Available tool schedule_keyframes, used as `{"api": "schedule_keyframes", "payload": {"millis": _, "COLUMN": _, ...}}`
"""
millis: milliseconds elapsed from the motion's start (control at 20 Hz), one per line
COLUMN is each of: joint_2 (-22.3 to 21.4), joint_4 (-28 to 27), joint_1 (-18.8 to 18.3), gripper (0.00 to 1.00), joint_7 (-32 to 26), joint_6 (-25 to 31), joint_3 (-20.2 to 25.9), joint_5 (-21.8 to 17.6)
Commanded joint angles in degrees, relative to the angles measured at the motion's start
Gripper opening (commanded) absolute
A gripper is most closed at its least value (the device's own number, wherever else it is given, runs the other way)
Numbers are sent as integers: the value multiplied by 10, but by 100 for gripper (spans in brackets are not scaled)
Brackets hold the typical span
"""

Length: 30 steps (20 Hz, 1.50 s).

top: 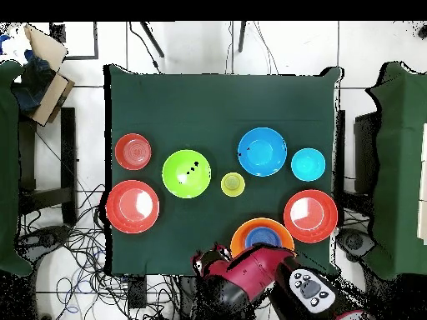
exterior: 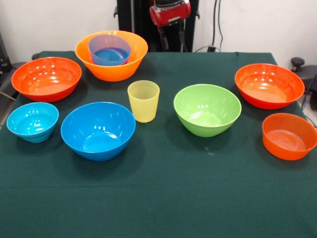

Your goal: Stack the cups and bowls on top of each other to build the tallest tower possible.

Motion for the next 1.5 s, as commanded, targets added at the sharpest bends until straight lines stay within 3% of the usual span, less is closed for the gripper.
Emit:
{"api": "schedule_keyframes", "payload": {"millis": 50, "joint_2": 51, "joint_4": -71, "joint_1": -2, "gripper": 100, "joint_7": 28, "joint_6": -30, "joint_3": -14, "joint_5": -36}}
{"api": "schedule_keyframes", "payload": {"millis": 300, "joint_2": 80, "joint_4": -95, "joint_1": 32, "gripper": 100, "joint_7": 39, "joint_6": -70, "joint_3": -54, "joint_5": -31}}
{"api": "schedule_keyframes", "payload": {"millis": 600, "joint_2": 41, "joint_4": -76, "joint_1": 50, "gripper": 100, "joint_7": 35, "joint_6": -54, "joint_3": -52, "joint_5": -6}}
{"api": "schedule_keyframes", "payload": {"millis": 850, "joint_2": -69, "joint_4": -27, "joint_1": 53, "gripper": 100, "joint_7": 11, "joint_6": 47, "joint_3": 9, "joint_5": 68}}
{"api": "schedule_keyframes", "payload": {"millis": 1150, "joint_2": -146, "joint_4": -11, "joint_1": 60, "gripper": 100, "joint_7": -31, "joint_6": 153, "joint_3": 73, "joint_5": 182}}
{"api": "schedule_keyframes", "payload": {"millis": 1250, "joint_2": -147, "joint_4": -26, "joint_1": 69, "gripper": 100, "joint_7": -40, "joint_6": 182, "joint_3": 83, "joint_5": 203}}
{"api": "schedule_keyframes", "payload": {"millis": 1500, "joint_2": -128, "joint_4": -79, "joint_1": 90, "gripper": 100, "joint_7": -47, "joint_6": 209, "joint_3": 98, "joint_5": 213}}
